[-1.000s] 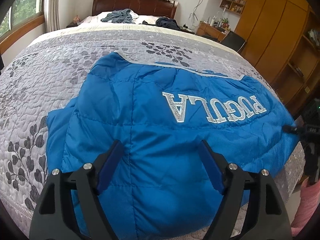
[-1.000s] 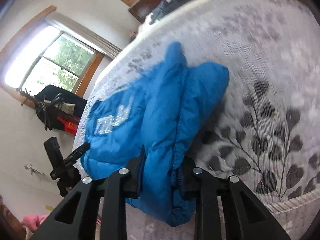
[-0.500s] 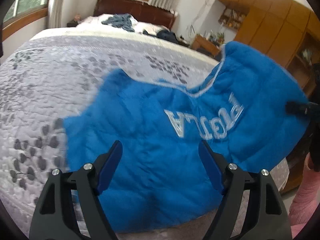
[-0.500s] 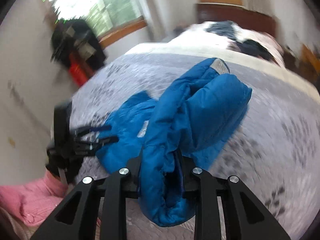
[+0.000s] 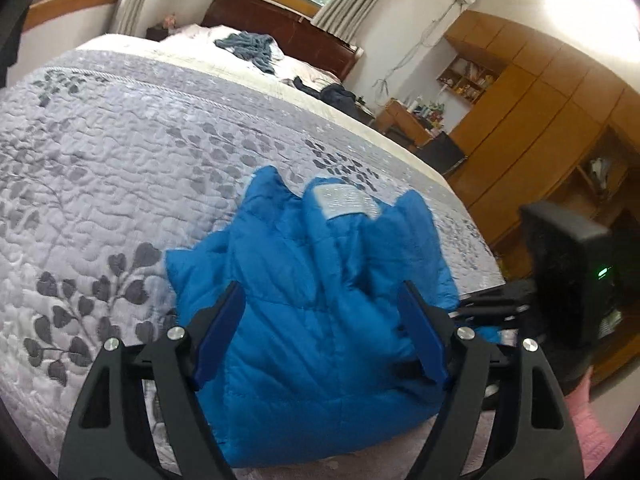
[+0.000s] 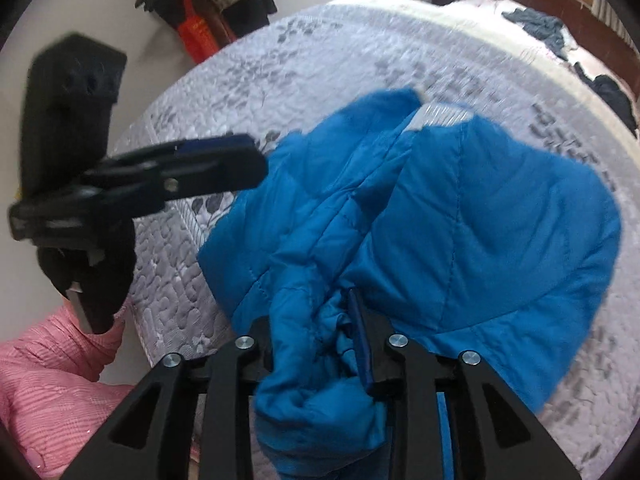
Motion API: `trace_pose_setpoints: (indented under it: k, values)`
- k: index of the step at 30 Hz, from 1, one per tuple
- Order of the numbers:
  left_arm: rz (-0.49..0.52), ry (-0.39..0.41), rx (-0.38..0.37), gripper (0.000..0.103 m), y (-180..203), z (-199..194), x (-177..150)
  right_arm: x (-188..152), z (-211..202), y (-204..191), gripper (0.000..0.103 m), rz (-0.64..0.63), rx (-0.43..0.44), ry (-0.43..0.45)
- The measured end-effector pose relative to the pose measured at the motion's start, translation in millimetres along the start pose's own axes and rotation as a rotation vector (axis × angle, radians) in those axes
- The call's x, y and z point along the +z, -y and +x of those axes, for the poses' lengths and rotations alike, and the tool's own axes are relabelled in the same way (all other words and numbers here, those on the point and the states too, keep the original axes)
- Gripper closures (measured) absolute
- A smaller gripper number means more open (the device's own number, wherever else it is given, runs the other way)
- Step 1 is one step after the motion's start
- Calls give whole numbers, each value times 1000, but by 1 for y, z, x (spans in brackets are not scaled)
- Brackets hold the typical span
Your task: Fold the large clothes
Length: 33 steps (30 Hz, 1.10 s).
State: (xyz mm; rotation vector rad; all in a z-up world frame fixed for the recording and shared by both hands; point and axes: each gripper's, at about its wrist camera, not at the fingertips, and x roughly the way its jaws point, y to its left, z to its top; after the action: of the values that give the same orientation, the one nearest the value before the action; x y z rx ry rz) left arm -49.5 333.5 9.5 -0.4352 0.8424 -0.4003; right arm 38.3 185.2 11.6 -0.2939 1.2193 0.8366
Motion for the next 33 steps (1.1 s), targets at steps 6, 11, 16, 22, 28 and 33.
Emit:
trace_pose_setpoints:
  k: [6,11,16,22,28,33]
  values:
    - [-18,-60,-36,26,-2,24,6,0,11,0,62,16,38,-3]
    - [-19,-94,-64,26,2,37,14,-8,-28,-10,48,8,70,71]
    - [-34,-122,-93,26,0,52,23,-25,-87,7,40,56,95,193]
    - [-75,-146,-172,26,-4,64,26,-60,-120,93,37,308,-164,273]
    - [-70,-171,-219,26,3,80,28,-98,-79,179,38,565,-61,200]
    - [-40,-179,-231,25,12,94,31,-93,-52,179,42,555,1,177]
